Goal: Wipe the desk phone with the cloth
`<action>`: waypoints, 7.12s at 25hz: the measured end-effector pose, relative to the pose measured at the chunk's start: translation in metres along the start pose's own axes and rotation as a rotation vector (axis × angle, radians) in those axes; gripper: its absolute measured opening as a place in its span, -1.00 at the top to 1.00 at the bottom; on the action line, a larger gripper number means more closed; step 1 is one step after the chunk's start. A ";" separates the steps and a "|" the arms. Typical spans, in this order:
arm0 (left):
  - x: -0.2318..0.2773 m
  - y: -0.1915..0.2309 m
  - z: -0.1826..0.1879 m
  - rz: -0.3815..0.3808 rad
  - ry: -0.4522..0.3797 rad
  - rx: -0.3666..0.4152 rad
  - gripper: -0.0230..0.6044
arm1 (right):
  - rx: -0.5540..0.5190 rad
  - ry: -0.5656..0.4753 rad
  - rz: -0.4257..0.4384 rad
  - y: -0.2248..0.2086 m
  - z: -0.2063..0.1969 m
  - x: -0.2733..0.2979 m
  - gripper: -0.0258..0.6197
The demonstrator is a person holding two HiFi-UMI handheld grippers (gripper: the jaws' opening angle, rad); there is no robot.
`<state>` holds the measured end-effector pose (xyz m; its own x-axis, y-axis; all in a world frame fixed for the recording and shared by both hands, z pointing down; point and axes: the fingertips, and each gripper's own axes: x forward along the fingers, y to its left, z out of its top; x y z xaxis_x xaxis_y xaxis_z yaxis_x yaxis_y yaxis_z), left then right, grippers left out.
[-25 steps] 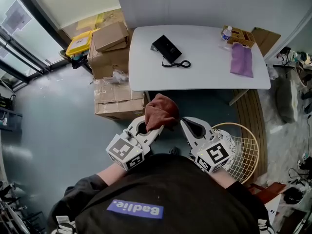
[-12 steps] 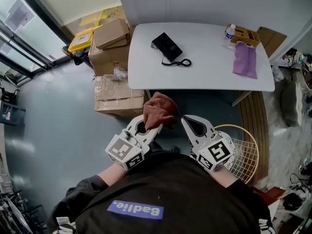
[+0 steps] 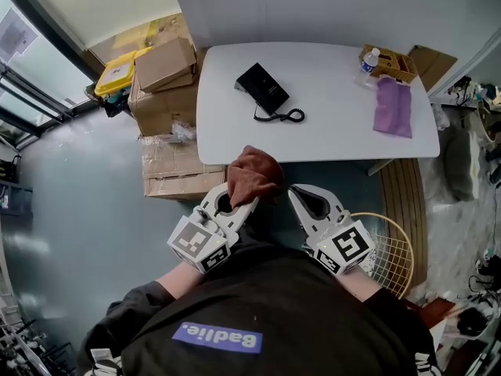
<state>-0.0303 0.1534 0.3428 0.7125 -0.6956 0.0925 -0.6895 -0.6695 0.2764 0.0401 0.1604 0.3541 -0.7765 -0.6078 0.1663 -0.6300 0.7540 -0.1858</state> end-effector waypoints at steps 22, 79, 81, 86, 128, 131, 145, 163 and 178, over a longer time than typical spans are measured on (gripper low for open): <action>0.083 0.173 0.047 -0.107 0.034 0.002 0.76 | 0.025 0.025 -0.128 -0.091 0.036 0.147 0.81; 0.252 0.295 -0.173 0.238 0.464 -0.195 0.76 | 0.111 0.204 0.044 -0.243 -0.024 0.170 0.81; 0.254 0.286 -0.180 0.217 0.484 -0.199 0.76 | 0.119 0.203 0.036 -0.244 -0.025 0.168 0.81; 0.255 0.271 -0.182 0.183 0.492 -0.190 0.76 | 0.133 0.199 0.032 -0.242 -0.028 0.161 0.81; 0.291 0.287 -0.129 0.193 0.426 -0.269 0.76 | 0.167 0.169 0.037 -0.262 -0.029 0.153 0.81; 0.291 0.313 -0.105 0.241 0.375 -0.273 0.76 | 0.166 0.168 0.038 -0.262 -0.028 0.153 0.81; 0.317 0.352 -0.107 0.348 0.351 -0.382 0.76 | 0.173 0.192 0.046 -0.276 -0.035 0.141 0.81; 0.331 0.275 -0.185 0.273 0.537 -0.443 0.76 | 0.211 0.189 0.033 -0.300 -0.046 0.106 0.81; 0.292 0.218 -0.154 0.175 0.486 -0.413 0.76 | 0.162 0.156 0.066 -0.253 -0.026 0.113 0.81</action>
<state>0.0476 -0.1552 0.5774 0.6387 -0.5233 0.5641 -0.7628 -0.3344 0.5535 0.1121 -0.0926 0.4454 -0.8129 -0.5028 0.2940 -0.5811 0.7337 -0.3520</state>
